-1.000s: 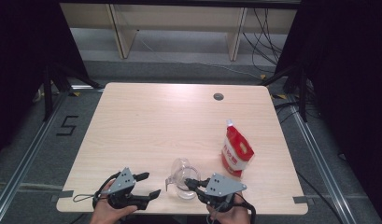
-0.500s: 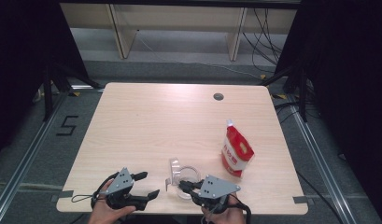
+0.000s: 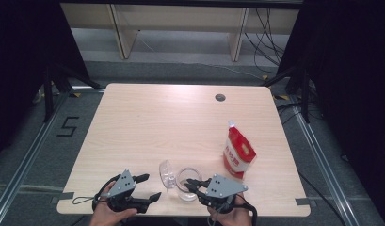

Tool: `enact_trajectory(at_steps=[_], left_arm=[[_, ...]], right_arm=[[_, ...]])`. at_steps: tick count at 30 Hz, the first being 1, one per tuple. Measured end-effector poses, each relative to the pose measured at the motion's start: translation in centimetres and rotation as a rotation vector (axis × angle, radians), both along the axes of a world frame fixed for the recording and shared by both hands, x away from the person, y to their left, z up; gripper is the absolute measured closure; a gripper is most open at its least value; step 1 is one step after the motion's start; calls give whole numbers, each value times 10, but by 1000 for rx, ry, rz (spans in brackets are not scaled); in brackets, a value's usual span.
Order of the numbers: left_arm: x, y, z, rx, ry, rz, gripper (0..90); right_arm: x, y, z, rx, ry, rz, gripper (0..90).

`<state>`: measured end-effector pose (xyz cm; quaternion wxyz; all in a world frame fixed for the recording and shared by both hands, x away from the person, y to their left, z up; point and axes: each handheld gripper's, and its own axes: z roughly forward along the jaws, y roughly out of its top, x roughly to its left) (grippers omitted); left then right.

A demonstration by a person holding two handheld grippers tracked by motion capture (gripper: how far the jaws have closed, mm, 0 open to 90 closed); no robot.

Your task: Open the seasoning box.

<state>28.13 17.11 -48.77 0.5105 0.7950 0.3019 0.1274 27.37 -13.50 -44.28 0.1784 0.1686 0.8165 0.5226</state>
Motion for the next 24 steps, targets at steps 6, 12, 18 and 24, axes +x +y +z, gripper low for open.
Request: enact_trajectory(at_steps=[6, 12, 18, 24], left_arm=[[1, 1, 0, -11, 0, 1, 231], [2, 1, 1, -14, -1, 5, 231], [2, 0, 2, -16, 2, 8, 231], [1, 1, 4, -14, 9, 16, 216]], right_arm=[[7, -14, -1, -8, -1, -46, 748], [9, -29, -4, -10, -13, -80, 718], [9, -49, -9, 5, 5, -109, 689], [2, -63, -18, 4, 33, -122, 629]])
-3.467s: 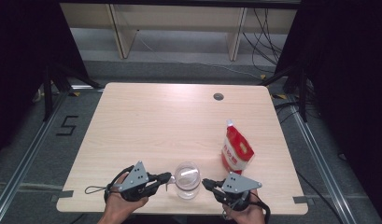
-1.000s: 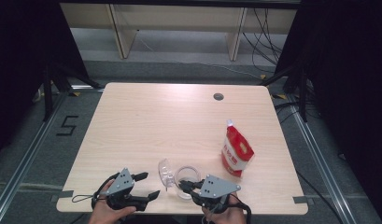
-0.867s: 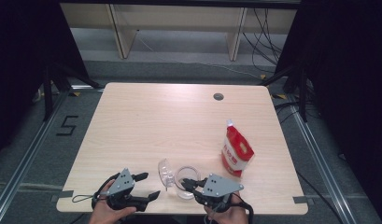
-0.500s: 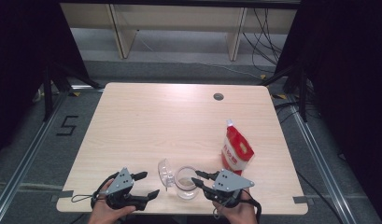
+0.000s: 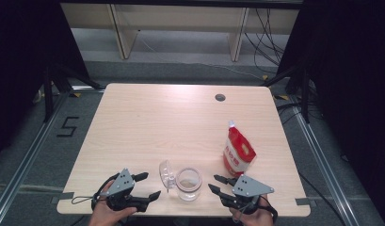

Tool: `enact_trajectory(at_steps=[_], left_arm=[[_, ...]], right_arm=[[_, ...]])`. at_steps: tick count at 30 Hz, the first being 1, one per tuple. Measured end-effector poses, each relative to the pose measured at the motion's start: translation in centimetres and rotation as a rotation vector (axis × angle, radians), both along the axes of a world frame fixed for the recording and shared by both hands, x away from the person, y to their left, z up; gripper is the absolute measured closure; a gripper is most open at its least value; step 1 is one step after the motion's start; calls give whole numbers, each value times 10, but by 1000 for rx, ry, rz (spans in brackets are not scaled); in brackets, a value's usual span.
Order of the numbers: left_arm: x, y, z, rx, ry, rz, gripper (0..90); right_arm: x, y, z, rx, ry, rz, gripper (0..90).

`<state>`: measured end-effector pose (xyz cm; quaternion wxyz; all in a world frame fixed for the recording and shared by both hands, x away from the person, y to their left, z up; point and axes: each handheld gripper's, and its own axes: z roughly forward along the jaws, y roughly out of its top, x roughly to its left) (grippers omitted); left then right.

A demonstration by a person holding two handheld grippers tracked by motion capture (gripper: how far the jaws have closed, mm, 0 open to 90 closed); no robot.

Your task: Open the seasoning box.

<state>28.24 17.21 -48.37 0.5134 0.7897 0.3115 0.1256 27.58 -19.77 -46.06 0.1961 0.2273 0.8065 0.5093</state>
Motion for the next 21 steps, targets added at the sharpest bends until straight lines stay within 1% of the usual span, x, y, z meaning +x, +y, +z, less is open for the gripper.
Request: enact_trajectory(at_steps=[3, 4, 5, 7, 8, 10, 11, 12, 13, 14, 15, 16, 17, 18, 19, 20, 21], left_arm=[[0, 0, -1, 5, 2, 6, 183], [0, 0, -1, 12, 0, 0, 183], [-1, 0, -1, 8, 0, 0, 183], [-1, -1, -1, 7, 0, -1, 182], [-1, -1, -1, 13, 0, -3, 182], [-1, -1, -1, 14, 1, -6, 179], [-1, -1, -1, 13, 3, -2, 179], [-1, -1, -1, 9, 7, -1, 179], [-1, -1, -1, 9, 7, -1, 178], [0, -1, -1, 7, 9, -3, 177], [0, -1, -1, 7, 9, -3, 177], [0, -1, -1, 5, 9, -1, 176], [0, -1, -1, 5, 9, -1, 176], [-1, -1, -1, -3, 10, 2, 176], [-1, -1, -1, -3, 10, 2, 176], [-1, 0, 0, 13, 8, 2, 176], [-1, 0, 0, 11, 8, 2, 176]], right_arm=[[-3, -5, -1, -9, 4, -15, 605], [-4, -10, -1, -9, 10, -35, 580], [-6, -12, -2, -8, 9, -45, 568], [-7, -14, -3, 1, 17, -46, 553], [-8, -16, -4, -5, 22, -52, 547], [-10, -24, -6, 7, 35, -78, 510], [-10, -24, -6, 7, 35, -78, 510], [-12, -28, -7, 22, 67, -99, 479], [-12, -28, -7, 22, 67, -99, 479], [-12, -33, -8, 42, 72, -97, 463], [-14, -34, -8, 48, 94, -110, 453], [-15, -37, -9, 48, 100, -130, 444], [-16, -38, -9, 52, 119, -142, 441], [-16, -41, -10, 54, 101, -143, 434], [-16, -41, -10, 54, 101, -143, 434], [-16, -42, -10, 55, 104, -148, 429], [-18, -45, -10, 53, 104, -162, 415]])
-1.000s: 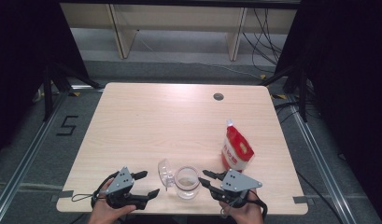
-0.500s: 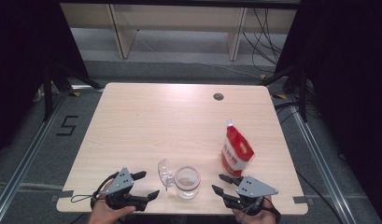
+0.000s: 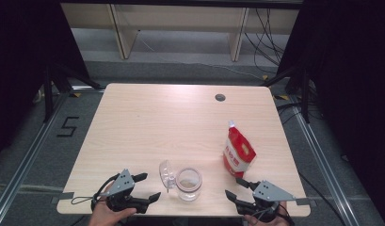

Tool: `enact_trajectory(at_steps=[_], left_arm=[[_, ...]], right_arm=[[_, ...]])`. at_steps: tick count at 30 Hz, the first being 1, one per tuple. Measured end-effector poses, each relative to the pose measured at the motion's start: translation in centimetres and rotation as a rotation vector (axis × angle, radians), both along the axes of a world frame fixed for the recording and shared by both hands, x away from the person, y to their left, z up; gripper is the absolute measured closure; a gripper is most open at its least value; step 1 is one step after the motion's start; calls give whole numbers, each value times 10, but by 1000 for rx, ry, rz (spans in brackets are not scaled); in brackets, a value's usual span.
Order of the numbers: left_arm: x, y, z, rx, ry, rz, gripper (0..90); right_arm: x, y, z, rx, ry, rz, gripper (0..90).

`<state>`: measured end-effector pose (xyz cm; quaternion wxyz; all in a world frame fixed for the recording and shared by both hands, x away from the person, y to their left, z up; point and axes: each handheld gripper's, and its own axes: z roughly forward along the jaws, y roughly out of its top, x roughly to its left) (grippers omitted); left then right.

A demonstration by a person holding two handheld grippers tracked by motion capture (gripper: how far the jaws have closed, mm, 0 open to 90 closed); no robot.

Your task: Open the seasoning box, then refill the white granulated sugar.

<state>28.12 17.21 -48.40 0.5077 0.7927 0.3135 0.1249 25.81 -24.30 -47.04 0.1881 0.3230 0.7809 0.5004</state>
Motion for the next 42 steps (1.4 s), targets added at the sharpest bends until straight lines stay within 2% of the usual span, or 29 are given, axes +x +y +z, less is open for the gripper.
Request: enact_trajectory(at_steps=[1, 2, 3, 7, 8, 9, 12, 13, 15, 16, 17, 18, 19, 20, 21, 24, 25, 27, 30, 32, 33, 35, 36, 38, 42], left_arm=[[0, 0, 0, -1, 0, 0, 175], [0, -1, 0, -4, 0, 1, 175], [0, -1, -1, -8, 1, -4, 175], [1, -1, -1, -7, 3, -1, 172], [1, -1, -2, -20, 3, 4, 171], [1, -2, -2, -18, 9, 7, 171], [1, -2, -2, -9, 3, 6, 171], [2, -1, -1, 5, -12, -9, 171], [3, 0, -1, 12, -10, -18, 171], [4, -1, -1, 12, -8, -17, 171], [3, -3, -2, -1, 5, -5, 171], [3, -3, -2, -1, 5, -5, 171], [3, -3, -2, 0, 8, -10, 171], [3, -3, -2, 0, 8, -10, 171], [2, -4, -3, 1, 7, -15, 171], [1, -4, -3, 6, 9, -17, 171], [1, -4, -3, 8, 6, -19, 171], [1, -4, -3, 11, 7, -18, 171], [1, -5, -4, 15, 1, -21, 171], [0, -5, -4, 10, 6, -18, 171], [1, -5, -4, 11, 2, -22, 171], [1, -5, -5, 3, 5, -18, 171], [1, -5, -6, 1, 7, -13, 171], [0, -4, -5, 17, 12, -10, 171], [1, -5, -5, 6, 9, -16, 171]], right_arm=[[0, -2, 0, -3, 2, -6, 410], [-3, -4, 0, 18, 13, -36, 403], [-2, -8, 0, 9, -16, -49, 387], [-3, -13, 0, 18, -3, -74, 378], [-4, -15, 0, 18, 16, -98, 370], [-2, -19, -1, 12, 7, -123, 351], [0, -25, -1, -5, 0, -155, 315], [1, -26, -1, -5, -11, -167, 288], [1, -27, -2, 1, -6, -185, 271], [1, -27, -2, 6, 12, -204, 268], [4, -31, -3, -15, -3, -206, 263], [4, -31, -3, -15, -3, -206, 263], [5, -32, -4, -7, 8, -230, 245], [5, -32, -4, -7, 8, -230, 245], [11, -35, -6, -10, -27, -216, 237], [11, -35, -6, -11, -22, -237, 227], [15, -33, -5, -15, -36, -219, 212], [18, -31, -5, -10, -48, -232, 205], [23, -29, -6, -12, -52, -229, 193], [28, -27, -7, -2, -47, -230, 196], [27, -26, -7, 9, -30, -241, 199], [31, -24, -7, 20, -31, -237, 201], [35, -24, -7, 7, -47, -224, 203], [40, -22, -9, 0, -52, -205, 206], [47, -19, -10, 12, -57, -217, 208]])
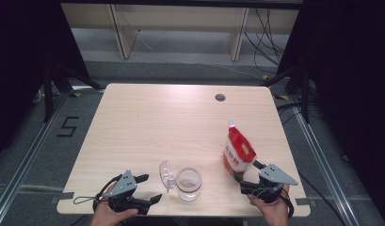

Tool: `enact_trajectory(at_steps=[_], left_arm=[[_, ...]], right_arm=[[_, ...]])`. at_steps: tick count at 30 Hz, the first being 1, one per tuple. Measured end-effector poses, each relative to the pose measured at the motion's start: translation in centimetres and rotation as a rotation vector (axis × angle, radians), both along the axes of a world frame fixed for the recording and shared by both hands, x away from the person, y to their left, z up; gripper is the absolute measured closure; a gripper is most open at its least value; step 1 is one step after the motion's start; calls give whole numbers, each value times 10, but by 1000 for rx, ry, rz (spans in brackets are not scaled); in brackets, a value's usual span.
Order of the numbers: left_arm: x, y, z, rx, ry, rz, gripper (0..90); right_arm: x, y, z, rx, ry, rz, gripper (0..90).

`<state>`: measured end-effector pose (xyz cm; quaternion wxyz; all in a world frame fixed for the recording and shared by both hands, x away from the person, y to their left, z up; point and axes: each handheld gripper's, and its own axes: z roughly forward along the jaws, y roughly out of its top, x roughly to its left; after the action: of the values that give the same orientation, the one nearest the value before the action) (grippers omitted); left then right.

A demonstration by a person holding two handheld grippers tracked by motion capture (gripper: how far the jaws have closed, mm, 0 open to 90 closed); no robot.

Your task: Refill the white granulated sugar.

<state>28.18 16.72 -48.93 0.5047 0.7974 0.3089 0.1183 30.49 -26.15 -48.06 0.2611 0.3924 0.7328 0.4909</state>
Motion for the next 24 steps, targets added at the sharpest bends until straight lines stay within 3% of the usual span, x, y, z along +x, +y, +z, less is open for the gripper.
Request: enact_trajectory(at_steps=[6, 9, 12, 15, 17, 21, 22, 24], left_arm=[[1, 1, 1, 8, -16, -20, 171], [0, 1, 0, -7, 7, -4, 171], [0, 0, 1, -13, 5, -2, 171], [0, 0, 1, 0, -2, -9, 171], [0, 0, 1, 4, -3, -10, 171], [0, 0, 1, -6, 0, -5, 171], [0, 1, 1, -1, 2, -5, 171], [0, 0, 1, -8, 4, -2, 171]], right_arm=[[10, 4, 0, 14, -19, 2, 228], [16, 5, -2, 23, -24, 6, 223], [18, 6, -2, 28, -24, 15, 220], [22, 8, -4, 39, -49, 4, 199], [23, 8, -4, 24, -26, -9, 196], [26, 9, -5, 31, -41, -12, 178], [25, 11, -6, 52, -35, -21, 178], [26, 9, -6, 35, -40, -32, 175]])
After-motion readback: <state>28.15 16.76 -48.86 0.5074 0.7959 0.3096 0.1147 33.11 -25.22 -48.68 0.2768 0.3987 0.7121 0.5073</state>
